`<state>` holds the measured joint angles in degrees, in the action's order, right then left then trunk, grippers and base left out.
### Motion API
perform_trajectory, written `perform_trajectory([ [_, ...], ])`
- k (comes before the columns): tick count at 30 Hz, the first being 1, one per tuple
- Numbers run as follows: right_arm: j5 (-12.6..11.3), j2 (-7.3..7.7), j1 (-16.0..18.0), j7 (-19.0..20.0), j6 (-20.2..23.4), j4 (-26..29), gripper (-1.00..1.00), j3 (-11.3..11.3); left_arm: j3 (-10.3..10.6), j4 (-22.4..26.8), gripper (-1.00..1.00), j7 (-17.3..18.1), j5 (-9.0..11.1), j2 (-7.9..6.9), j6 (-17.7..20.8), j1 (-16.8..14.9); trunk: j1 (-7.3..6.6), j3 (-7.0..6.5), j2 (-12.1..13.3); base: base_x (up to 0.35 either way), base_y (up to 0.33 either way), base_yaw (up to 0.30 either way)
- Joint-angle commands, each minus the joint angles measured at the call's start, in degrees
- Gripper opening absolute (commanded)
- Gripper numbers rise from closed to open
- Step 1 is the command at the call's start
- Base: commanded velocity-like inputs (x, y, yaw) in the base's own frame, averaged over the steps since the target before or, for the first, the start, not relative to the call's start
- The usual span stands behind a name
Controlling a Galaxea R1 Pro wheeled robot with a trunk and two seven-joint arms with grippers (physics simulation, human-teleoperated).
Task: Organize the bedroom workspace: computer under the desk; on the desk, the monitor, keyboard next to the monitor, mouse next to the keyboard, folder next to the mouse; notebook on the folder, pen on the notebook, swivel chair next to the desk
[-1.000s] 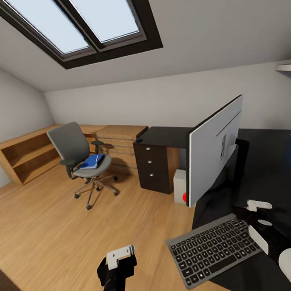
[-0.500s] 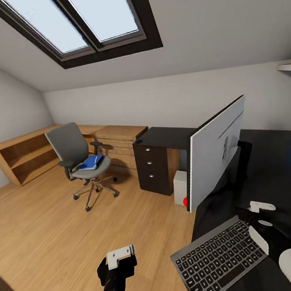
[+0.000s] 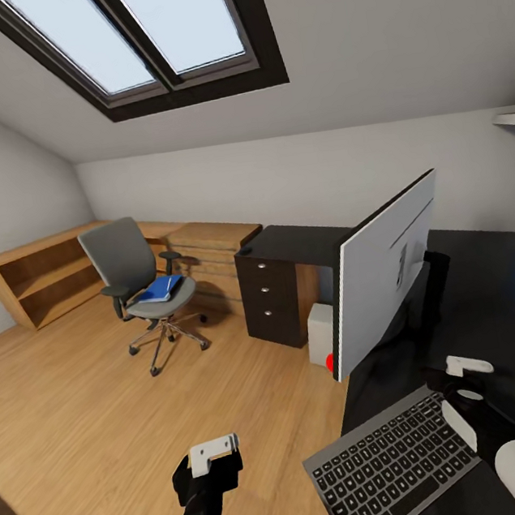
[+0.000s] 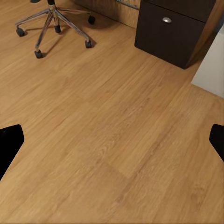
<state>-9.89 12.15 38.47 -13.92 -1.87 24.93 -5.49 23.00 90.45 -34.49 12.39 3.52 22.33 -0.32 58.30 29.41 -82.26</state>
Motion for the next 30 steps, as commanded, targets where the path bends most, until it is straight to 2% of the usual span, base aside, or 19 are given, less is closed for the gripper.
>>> perform_trajectory([
  [1, -0.24, 0.00, 0.03, -0.10, -0.17, -0.01, 1.00, 0.08, 0.08, 0.08, 1.00, -0.41, 0.39, -0.01, 0.17, -0.03, 0.00, 0.05, -0.03, 0.009, 0.000, 0.000],
  [4, 0.99, -0.01, 0.03, -0.21, 0.64, -0.04, 1.00, 0.05, 0.11, 0.08, 1.00, -0.41, 0.39, -0.01, 0.17, -0.03, 0.00, 0.05, -0.03, 0.004, 0.000, 0.000],
  [9, 1.65, 0.03, 0.03, -2.25, 3.55, -0.05, 1.00, 0.03, 0.30, 0.08, 1.00, -0.41, 0.42, 0.00, 0.17, -0.03, 0.00, 0.05, -0.03, 0.001, 0.000, 0.000],
  [13, 1.97, -0.01, 0.03, -2.86, 4.19, -0.05, 1.00, 0.08, 0.52, 0.08, 1.00, -0.41, 0.40, 0.02, 0.17, -0.03, 0.00, 0.05, -0.03, 0.000, 0.000, 0.000],
  [19, 5.95, -0.17, 0.03, -3.03, 6.27, -0.05, 1.00, 0.05, 0.56, 0.08, 1.00, -0.41, 0.42, 0.03, 0.17, -0.03, 0.00, 0.05, -0.03, 0.000, 0.000, 0.000],
  [25, 6.55, -0.24, 0.05, -3.05, 6.76, -0.05, 1.00, 0.04, 0.56, 0.04, 1.00, -0.39, 0.44, 0.02, 0.19, -0.03, 0.00, 0.05, -0.03, -0.016, -0.002, 0.000],
  [30, 6.63, -0.28, 0.06, -3.05, 6.79, -0.05, 1.00, 0.04, 0.56, -0.01, 1.00, -0.39, 0.45, 0.08, 0.31, -0.03, 0.00, 0.05, -0.03, -0.206, -0.022, 0.000],
])
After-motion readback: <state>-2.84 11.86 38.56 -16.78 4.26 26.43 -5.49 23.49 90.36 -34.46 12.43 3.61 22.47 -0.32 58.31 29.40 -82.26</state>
